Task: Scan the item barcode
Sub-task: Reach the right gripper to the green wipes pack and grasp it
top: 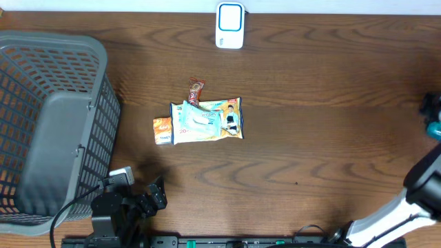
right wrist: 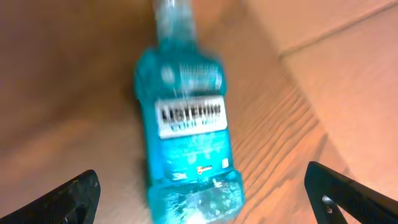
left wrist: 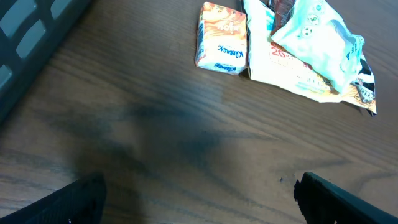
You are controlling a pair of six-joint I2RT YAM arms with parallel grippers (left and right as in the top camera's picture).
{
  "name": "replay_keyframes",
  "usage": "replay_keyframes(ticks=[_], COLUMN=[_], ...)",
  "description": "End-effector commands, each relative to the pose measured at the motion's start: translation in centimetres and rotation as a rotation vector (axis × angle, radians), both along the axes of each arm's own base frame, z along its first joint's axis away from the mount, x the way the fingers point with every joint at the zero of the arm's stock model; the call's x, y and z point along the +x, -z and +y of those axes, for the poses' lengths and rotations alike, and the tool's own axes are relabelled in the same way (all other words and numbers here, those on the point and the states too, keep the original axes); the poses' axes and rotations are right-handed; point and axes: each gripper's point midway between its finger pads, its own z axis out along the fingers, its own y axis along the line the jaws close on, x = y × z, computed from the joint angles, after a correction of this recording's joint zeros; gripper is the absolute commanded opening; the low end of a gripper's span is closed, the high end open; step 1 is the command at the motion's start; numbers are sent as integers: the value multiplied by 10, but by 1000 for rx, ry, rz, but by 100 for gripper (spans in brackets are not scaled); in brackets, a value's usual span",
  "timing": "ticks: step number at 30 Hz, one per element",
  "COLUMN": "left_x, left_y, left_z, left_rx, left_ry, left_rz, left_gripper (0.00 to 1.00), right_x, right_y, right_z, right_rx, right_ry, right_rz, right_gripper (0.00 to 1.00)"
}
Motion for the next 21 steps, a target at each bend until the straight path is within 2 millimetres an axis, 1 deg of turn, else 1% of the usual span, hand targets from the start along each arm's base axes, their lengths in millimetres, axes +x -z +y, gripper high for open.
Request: replay_keyframes(ticks=[1, 2, 3, 5, 6, 7, 8, 9, 10, 11, 12, 15, 16, 17, 18, 19, 21], left_x=[-6, -6, -6, -6, -6, -6, -6, -6, -6, -6, -6, -6, -6, -6, -6, -6, -6], left_y=[8, 8, 8, 8, 8, 8, 8, 8, 8, 8, 8, 8, 8, 8, 8, 8, 8], left_z=[0, 0, 0, 0, 0, 0, 0, 0, 0, 0, 0, 0, 0, 0, 0, 0, 0], left_rx=[3, 3, 3, 3, 3, 3, 3, 3, 3, 3, 3, 3, 3, 3, 3, 3, 3], left_ry=[3, 3, 3, 3, 3, 3, 3, 3, 3, 3, 3, 3, 3, 3, 3, 3, 3], left_rz=[34, 34, 34, 34, 34, 34, 34, 34, 34, 34, 34, 34, 34, 34, 34, 34, 33], left_gripper=[98, 98, 98, 98, 98, 98, 98, 98, 98, 98, 98, 98, 98, 98, 98, 98, 98], right_x=[42, 51, 63, 76, 81, 83, 86, 88, 89, 88, 86, 68, 62, 51, 40, 30, 13], right_y=[-89, -103, -122, -150, -166, -177, -188, -191, -192, -190, -185, -168, -164, -157, -152, -146, -133], right_z=[45, 62, 89, 139, 176, 209, 252, 279, 308, 332, 363, 454, 474, 505, 530, 552, 588], right_rx=[106, 169, 266, 455, 606, 734, 891, 967, 1019, 1042, 1051, 1016, 1002, 979, 955, 929, 877], right_ry=[-113, -162, -232, -356, -443, -511, -595, -638, -700, -757, -835, -1126, -1195, -1305, -1399, -1484, -1611], right_rz=[-358, -435, -531, -657, -719, -748, -760, -749, -721, -686, -634, -469, -431, -377, -335, -294, -224], right_gripper=[99, 99, 99, 99, 99, 99, 99, 99, 99, 99, 99, 99, 99, 99, 99, 99, 99])
